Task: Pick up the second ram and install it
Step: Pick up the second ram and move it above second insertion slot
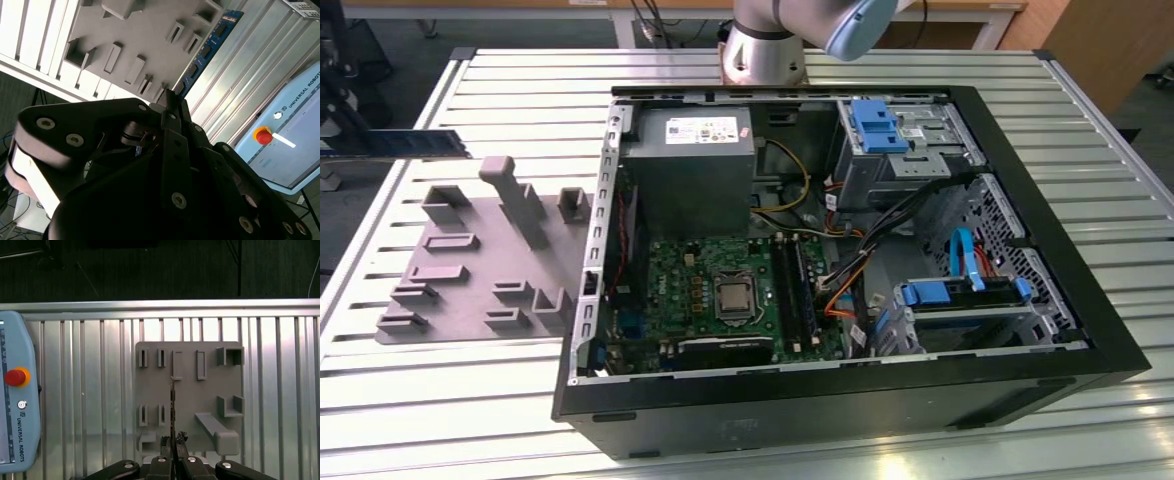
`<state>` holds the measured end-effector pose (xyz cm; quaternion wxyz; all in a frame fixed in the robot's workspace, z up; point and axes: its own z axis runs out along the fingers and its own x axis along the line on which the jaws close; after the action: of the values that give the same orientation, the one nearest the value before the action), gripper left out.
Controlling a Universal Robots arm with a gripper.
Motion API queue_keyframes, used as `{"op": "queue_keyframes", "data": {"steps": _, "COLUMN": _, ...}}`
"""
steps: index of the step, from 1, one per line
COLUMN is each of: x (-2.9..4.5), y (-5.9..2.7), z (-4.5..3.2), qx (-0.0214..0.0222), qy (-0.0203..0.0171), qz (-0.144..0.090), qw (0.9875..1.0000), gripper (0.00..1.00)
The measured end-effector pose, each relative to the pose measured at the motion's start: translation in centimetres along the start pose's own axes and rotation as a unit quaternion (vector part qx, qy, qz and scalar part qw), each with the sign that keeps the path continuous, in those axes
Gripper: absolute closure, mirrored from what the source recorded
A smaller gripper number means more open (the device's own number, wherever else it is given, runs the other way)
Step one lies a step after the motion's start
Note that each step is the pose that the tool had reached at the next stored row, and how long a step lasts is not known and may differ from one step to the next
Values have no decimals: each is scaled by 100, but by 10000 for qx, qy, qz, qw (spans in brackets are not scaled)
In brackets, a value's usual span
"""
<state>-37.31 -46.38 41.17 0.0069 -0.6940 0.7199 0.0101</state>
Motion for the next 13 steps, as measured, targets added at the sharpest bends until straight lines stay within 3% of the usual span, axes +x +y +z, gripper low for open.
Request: {"op": "queue_keyframes", "data": {"steps": 13, "x": -3, "y": -60, "z": 0, "qx": 0, "qy": 0, "qz": 0, "qw": 10000, "gripper": 86}}
